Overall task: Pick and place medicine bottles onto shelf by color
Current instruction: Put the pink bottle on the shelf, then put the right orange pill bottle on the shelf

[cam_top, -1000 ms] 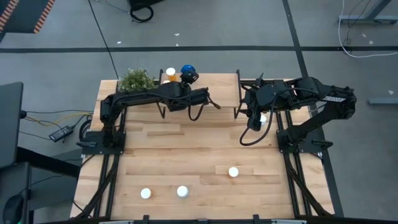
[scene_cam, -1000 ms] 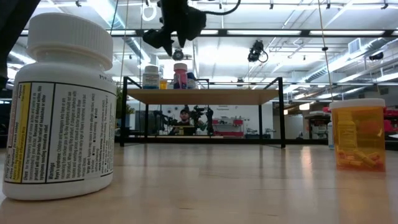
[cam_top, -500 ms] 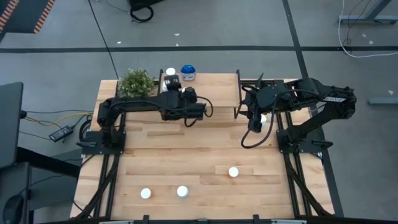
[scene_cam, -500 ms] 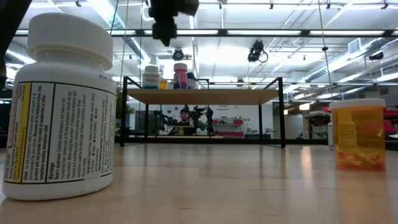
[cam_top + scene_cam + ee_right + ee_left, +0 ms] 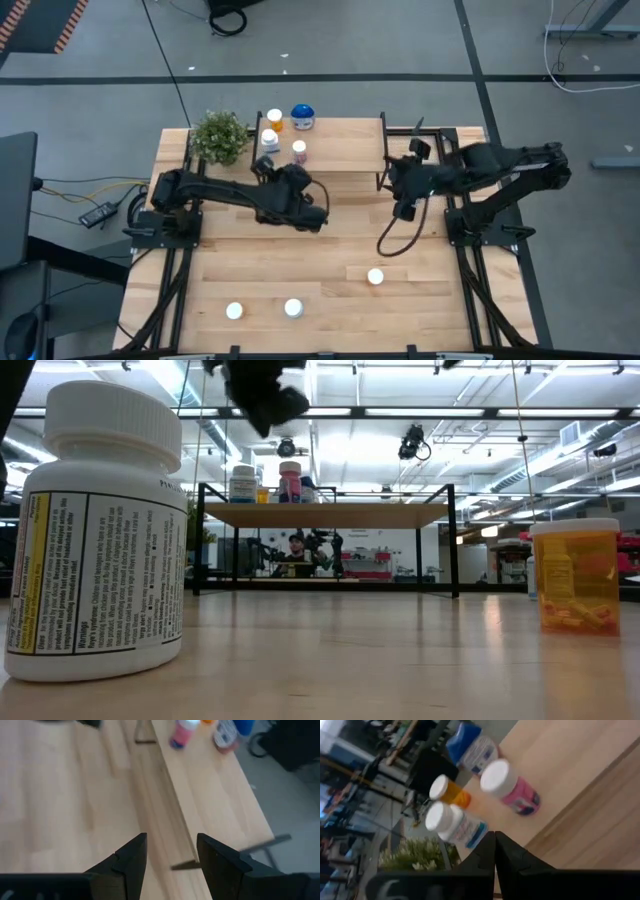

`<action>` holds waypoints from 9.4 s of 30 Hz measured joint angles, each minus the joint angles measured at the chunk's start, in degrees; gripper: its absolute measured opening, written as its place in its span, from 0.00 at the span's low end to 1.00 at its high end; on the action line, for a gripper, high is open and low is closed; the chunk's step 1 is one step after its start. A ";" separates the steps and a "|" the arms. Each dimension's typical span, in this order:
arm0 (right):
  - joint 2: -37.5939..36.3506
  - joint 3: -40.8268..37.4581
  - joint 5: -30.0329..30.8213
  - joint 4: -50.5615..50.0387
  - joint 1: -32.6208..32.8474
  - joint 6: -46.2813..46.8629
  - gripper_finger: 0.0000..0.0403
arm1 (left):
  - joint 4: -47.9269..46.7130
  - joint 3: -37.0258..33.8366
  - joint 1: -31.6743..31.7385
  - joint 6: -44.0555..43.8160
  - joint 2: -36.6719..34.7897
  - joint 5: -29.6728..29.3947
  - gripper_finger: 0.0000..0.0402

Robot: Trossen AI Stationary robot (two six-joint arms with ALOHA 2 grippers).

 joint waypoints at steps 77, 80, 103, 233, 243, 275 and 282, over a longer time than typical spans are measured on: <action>-11.98 -60.37 50.90 53.49 14.20 11.73 0.45 | 82.76 -42.65 5.05 21.95 -11.30 -5.27 0.02; -11.98 -60.37 50.90 53.55 14.20 11.71 0.45 | 83.13 -42.65 5.70 21.90 -11.34 -5.65 0.01; -11.98 -60.37 50.88 53.54 14.20 11.64 0.45 | 87.20 -42.65 10.19 25.05 -11.34 -2.61 0.01; 18.75 -34.20 -15.28 38.34 22.28 25.20 0.57 | 86.74 -42.63 -3.12 42.69 -21.92 50.28 0.03; 18.09 -20.79 -11.18 21.33 16.95 16.60 0.57 | 85.80 -42.61 -3.14 42.21 -21.92 50.28 0.05; 18.14 11.46 -24.35 13.43 -37.78 -21.77 0.57 | 82.72 -42.61 -4.74 39.80 -21.92 50.28 0.04; 18.22 12.42 -25.91 17.70 -40.14 -23.65 0.57 | 82.93 -42.61 -4.02 40.96 -21.92 50.28 0.02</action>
